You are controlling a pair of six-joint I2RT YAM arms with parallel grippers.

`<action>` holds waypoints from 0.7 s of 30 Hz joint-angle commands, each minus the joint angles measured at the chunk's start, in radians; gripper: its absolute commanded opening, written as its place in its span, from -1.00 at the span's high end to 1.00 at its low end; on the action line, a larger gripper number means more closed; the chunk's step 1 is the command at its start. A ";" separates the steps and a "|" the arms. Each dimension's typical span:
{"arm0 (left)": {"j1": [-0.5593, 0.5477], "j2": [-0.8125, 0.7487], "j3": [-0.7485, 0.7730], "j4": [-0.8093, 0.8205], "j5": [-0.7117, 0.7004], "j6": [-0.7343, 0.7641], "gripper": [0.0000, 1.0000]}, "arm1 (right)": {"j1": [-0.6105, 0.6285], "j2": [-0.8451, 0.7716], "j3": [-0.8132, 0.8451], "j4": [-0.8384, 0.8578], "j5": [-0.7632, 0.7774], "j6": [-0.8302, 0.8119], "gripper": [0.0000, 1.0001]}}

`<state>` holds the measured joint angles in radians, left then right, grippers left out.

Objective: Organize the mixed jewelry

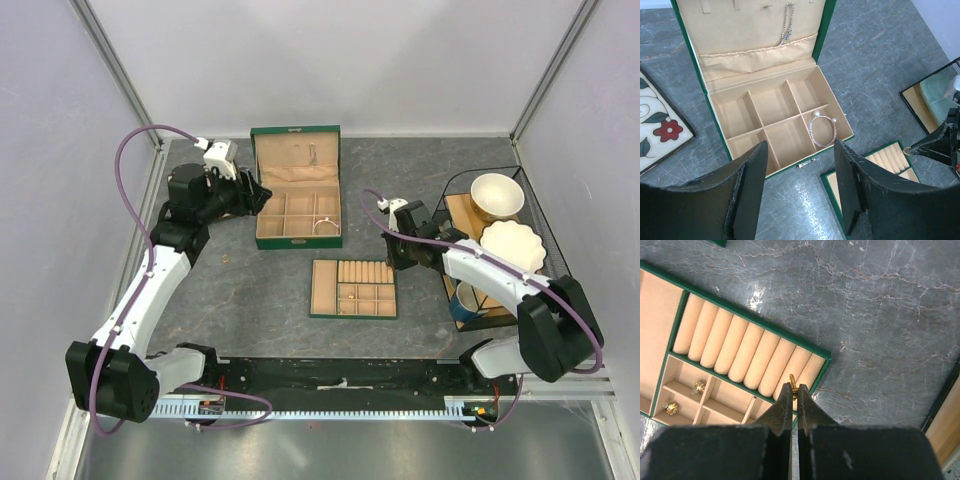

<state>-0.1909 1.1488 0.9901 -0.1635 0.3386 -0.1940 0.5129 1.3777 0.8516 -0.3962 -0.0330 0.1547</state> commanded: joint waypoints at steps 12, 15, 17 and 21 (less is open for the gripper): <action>0.005 0.020 -0.007 0.033 -0.035 0.030 -0.25 | -0.013 0.095 0.033 0.034 -0.076 0.074 1.00; 0.005 0.022 -0.007 0.036 -0.035 0.028 -0.24 | -0.017 0.107 0.041 0.033 -0.081 0.083 1.00; 0.007 0.022 -0.008 0.035 -0.036 0.028 -0.24 | -0.020 0.116 0.044 0.031 -0.082 0.086 1.00; 0.005 0.023 -0.010 0.038 -0.041 0.030 -0.24 | -0.027 0.130 0.050 0.028 -0.088 0.091 1.00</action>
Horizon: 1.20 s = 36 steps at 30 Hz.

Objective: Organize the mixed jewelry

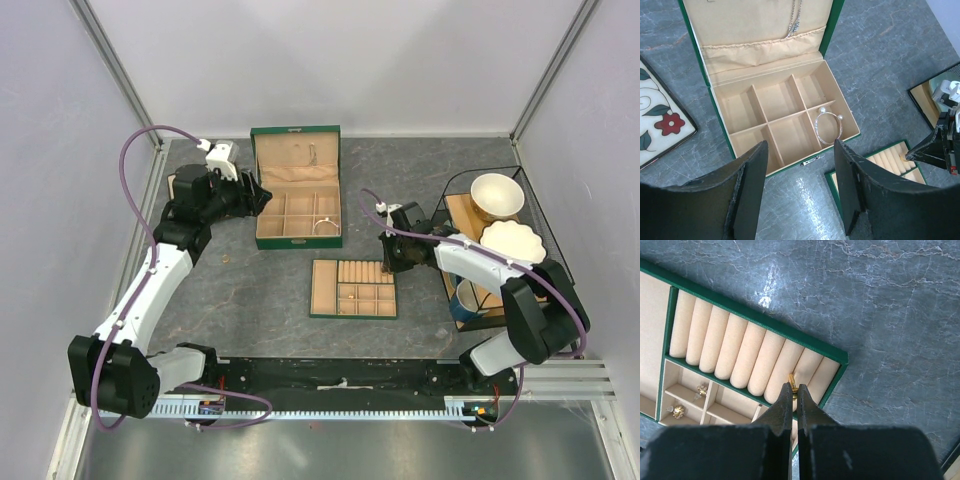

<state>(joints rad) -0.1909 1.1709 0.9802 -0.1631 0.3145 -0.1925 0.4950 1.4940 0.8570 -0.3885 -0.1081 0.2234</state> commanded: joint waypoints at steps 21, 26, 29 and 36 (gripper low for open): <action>0.007 -0.004 -0.012 0.043 -0.009 0.016 -0.23 | -0.027 0.049 0.079 0.004 0.027 0.079 1.00; 0.007 -0.007 -0.015 0.042 -0.012 0.018 -0.23 | -0.032 0.057 0.076 -0.001 0.033 0.088 1.00; 0.005 -0.005 -0.017 0.042 -0.012 0.016 -0.24 | -0.033 0.054 0.070 -0.006 0.039 0.099 1.00; 0.005 -0.001 -0.017 0.042 -0.022 0.013 -0.23 | -0.035 0.057 0.054 -0.003 0.038 0.131 1.00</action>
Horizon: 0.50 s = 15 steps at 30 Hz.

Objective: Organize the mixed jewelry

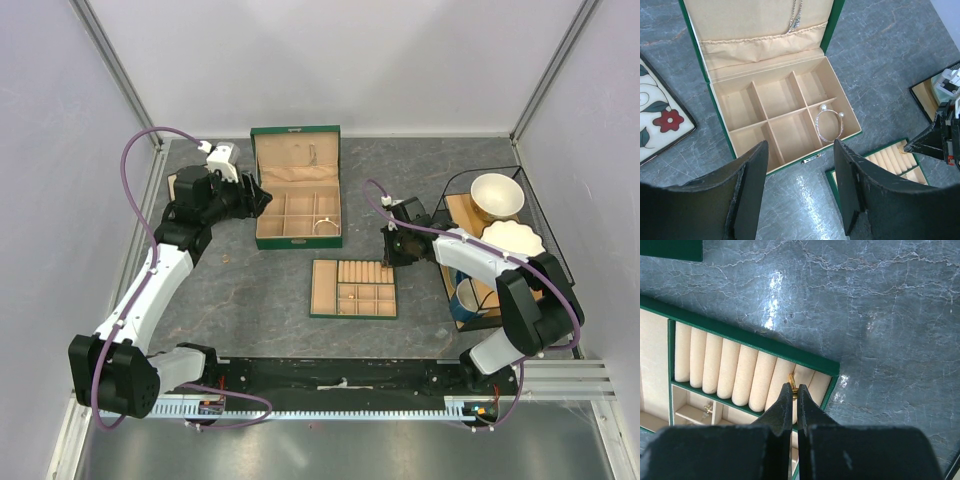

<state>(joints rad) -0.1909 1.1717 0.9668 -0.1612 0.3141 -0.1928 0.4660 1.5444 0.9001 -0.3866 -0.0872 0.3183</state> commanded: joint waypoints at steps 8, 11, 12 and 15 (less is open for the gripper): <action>0.005 0.000 -0.010 0.038 -0.036 0.018 -0.24 | -0.006 -0.003 0.003 -0.005 0.041 0.079 1.00; 0.005 0.000 -0.011 0.042 -0.035 0.016 -0.24 | -0.006 -0.007 -0.003 -0.003 0.047 0.090 1.00; 0.005 0.000 -0.013 0.043 -0.035 0.016 -0.23 | -0.004 -0.003 -0.003 -0.003 0.044 0.090 1.00; 0.005 0.002 -0.014 0.043 -0.040 0.018 -0.24 | -0.007 -0.001 -0.009 -0.003 0.047 0.097 1.00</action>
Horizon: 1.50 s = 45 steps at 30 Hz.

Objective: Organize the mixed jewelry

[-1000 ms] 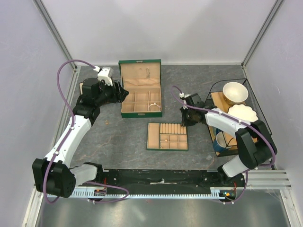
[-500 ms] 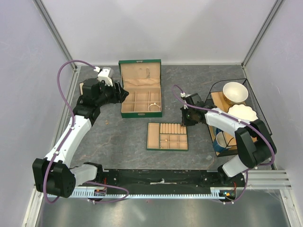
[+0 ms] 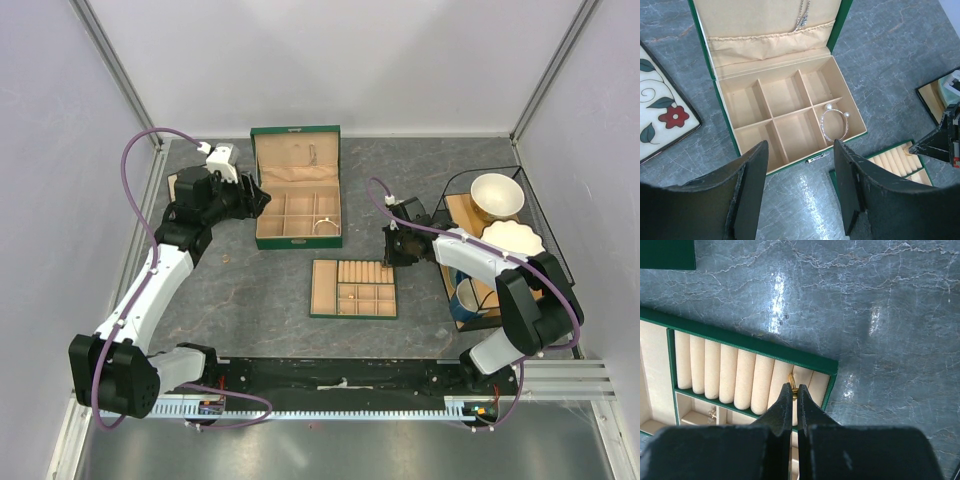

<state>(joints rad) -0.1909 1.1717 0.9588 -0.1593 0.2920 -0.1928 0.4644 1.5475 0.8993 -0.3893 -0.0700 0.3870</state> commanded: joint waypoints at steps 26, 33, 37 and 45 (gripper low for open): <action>0.005 0.013 -0.018 0.061 -0.011 0.020 -0.24 | 0.019 0.020 -0.010 0.035 0.012 0.035 1.00; 0.005 0.008 -0.017 0.061 -0.008 0.019 -0.23 | 0.080 0.016 0.024 0.024 0.099 0.007 1.00; 0.005 0.003 -0.022 0.060 -0.008 0.019 -0.23 | 0.100 0.029 0.042 0.021 0.136 0.007 1.00; 0.007 -0.007 -0.026 0.064 -0.010 0.019 -0.23 | 0.126 0.034 0.050 0.012 0.190 -0.007 1.00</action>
<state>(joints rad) -0.1909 1.1847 0.9417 -0.1463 0.2886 -0.1928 0.5762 1.5723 0.9054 -0.3786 0.0681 0.3931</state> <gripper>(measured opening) 0.619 0.020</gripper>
